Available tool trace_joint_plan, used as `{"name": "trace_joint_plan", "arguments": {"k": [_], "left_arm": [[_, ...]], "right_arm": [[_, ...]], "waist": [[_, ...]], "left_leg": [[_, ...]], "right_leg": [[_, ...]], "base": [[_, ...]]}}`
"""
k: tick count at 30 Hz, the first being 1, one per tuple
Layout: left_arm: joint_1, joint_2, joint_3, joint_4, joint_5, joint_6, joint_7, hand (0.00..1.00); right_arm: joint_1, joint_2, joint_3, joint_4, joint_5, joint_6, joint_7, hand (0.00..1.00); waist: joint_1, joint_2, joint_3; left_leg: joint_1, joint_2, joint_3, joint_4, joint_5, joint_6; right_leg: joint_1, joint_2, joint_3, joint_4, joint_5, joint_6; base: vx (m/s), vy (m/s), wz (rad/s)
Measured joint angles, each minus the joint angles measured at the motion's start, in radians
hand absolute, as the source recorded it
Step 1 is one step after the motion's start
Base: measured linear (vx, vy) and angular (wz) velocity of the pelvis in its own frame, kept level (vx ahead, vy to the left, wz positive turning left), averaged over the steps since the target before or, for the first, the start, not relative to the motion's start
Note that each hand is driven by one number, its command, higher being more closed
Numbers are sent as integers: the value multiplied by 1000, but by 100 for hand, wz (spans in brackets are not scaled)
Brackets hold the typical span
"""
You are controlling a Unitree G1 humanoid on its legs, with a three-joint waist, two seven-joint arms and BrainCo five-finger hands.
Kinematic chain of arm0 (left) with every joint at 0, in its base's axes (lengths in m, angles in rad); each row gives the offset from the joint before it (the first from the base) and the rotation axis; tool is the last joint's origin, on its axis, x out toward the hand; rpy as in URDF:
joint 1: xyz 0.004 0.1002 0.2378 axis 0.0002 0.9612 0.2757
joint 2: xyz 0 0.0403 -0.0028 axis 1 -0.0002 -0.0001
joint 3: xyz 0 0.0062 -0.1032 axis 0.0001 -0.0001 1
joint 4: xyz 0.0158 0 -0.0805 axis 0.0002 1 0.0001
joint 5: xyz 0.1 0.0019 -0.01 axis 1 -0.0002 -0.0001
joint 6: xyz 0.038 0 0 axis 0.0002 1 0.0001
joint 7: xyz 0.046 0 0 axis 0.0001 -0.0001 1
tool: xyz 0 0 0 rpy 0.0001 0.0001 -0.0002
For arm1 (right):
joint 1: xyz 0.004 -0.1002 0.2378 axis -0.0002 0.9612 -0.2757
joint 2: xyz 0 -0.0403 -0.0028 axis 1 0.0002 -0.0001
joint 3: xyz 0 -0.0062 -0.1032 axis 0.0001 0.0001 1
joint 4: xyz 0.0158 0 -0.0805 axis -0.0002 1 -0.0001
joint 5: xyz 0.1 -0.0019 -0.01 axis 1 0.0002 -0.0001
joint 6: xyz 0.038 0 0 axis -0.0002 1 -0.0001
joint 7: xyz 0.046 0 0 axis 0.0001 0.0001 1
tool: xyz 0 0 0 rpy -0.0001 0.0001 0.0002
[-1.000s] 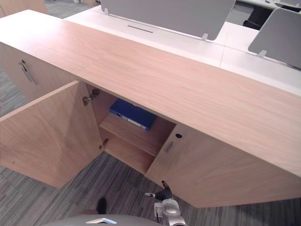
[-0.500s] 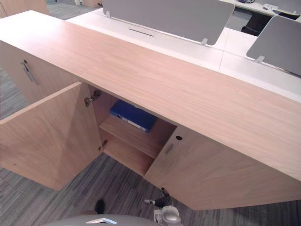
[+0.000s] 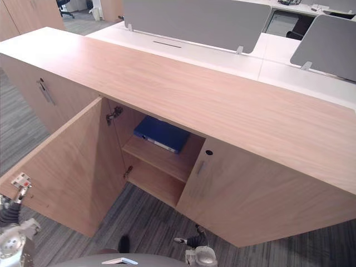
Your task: Walk over to the cabinet, pick up the folder, carry it to the office cabinet, place the folder inside the office cabinet, then close the office cabinet door
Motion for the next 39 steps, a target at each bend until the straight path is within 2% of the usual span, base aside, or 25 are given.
{"name": "trace_joint_plan", "arguments": {"k": [3, 10, 15, 20, 27, 28, 31, 32, 33, 34, 35, 36, 37, 38, 39], "left_arm": [[13, -37, -46, 8, 20, 2, -20, 0], [24, -26, -58, 33, 28, -8, -20, 0], [44, -26, -105, 41, 28, -11, -20, 0], [64, -27, -160, 42, 28, -29, -23, 0], [90, -54, -229, 41, 28, -47, -27, 0], [99, -65, -235, 42, 28, -51, -31, 0], [120, -76, -277, 41, 28, -61, -45, 0], [115, -69, -292, 54, 28, -47, -52, 0], [106, -72, -319, 110, 28, -47, -56, 0], [116, -82, -334, 132, 30, -57, -53, 0], [111, -84, -375, 186, 36, -38, -51, 0], [115, -77, -417, 195, 40, -20, -49, 0], [117, -73, -436, 187, 71, -9, -44, 0], [111, -48, -489, 168, 94, 4, -48, 0], [108, -46, -542, 145, 99, 28, -68, 0]], "right_arm": [[0, 2, 0, 0, -5, 0, 0, 0], [-1, 3, -12, -1, -6, 0, 0, 0], [1, -1, -21, -2, -5, 0, 0, 0], [18, -3, -37, -20, -4, -1, 0, 0], [24, -15, -39, -42, -2, -3, 0, 0], [25, -18, -38, -44, 4, -5, 0, 0], [40, -23, -38, -76, 8, -5, 0, 0], [41, -14, -35, -77, 8, -5, 0, 0], [45, 1, -33, -77, 8, -8, 0, 0], [52, -9, -29, -90, 9, -10, 1, 0], [54, -19, -25, -106, 20, -11, 0, 0], [60, -20, -25, -123, 24, -12, 1, 0], [63, -16, -25, -128, 25, -12, 1, 0], [65, 9, -21, -119, 26, -16, -1, 0], [61, 3, -20, -121, 29, -20, 1, 0]], "waist": [[0, 1, 2], [-1, 4, -3], [-2, 28, -5], [-6, 41, -4], [-37, 58, -10], [-41, 59, -13], [-52, 80, -24], [-67, 50, -28], [-72, 35, -30], [-71, 50, -31], [-80, 51, -36], [-97, 57, -51], [-106, 50, -52], [-125, 7, -66], [-121, 24, -66]], "left_leg": [[-5, 0, 12, 0, 1, 1], [1, -3, 33, 0, 5, 0], [4, 4, 54, 0, 7, 1], [0, 12, 79, 0, 7, 6], [-25, 10, 114, 0, 5, 5], [-31, 4, 139, 8, 19, 27], [-35, -7, 167, 0, -3, 16], [-47, -28, 185, 31, -25, 17], [-73, -26, 200, 209, -88, 128], [-56, -9, 200, 208, -141, 80], [-12, -18, 255, 133, -147, 48], [17, -33, 291, 56, -133, 32], [24, -42, 298, 24, -129, 22], [-6, -67, 302, 67, -122, 42], [0, -39, 305, 137, -171, 74]], "right_leg": [[-13, 0, 21, 4, 1, 2], [-15, -6, 43, 3, 22, 8], [-25, -4, 65, 3, 29, 5], [-47, 0, 98, 10, 30, 7], [-93, 0, 159, 18, 30, 5], [-111, -14, 171, 13, 36, -5], [-126, -15, 210, 4, 42, -17], [-143, -51, 217, 2, 44, -33], [-161, -78, 246, 14, 49, -26], [-163, -60, 270, 10, 51, -26], [-171, -67, 309, 8, 50, -32], [-195, -67, 324, 23, 44, -41], [-215, -64, 324, 35, 40, -48], [-263, -108, 334, 52, 27, -53], [-277, -79, 353, 56, 32, -44]], "base": [[-17, 0, -10], [-4, -1, -8], [-38, -4, -11], [-58, 11, -15], [-53, 46, -11], [-19, 103, -39], [4, 93, -20], [7, 172, -30], [39, 152, -55], [74, 165, -91], [44, 105, -75], [-1, 105, -51], [-77, 95, -11], [-34, 119, -30], [-1, 129, -41]]}}
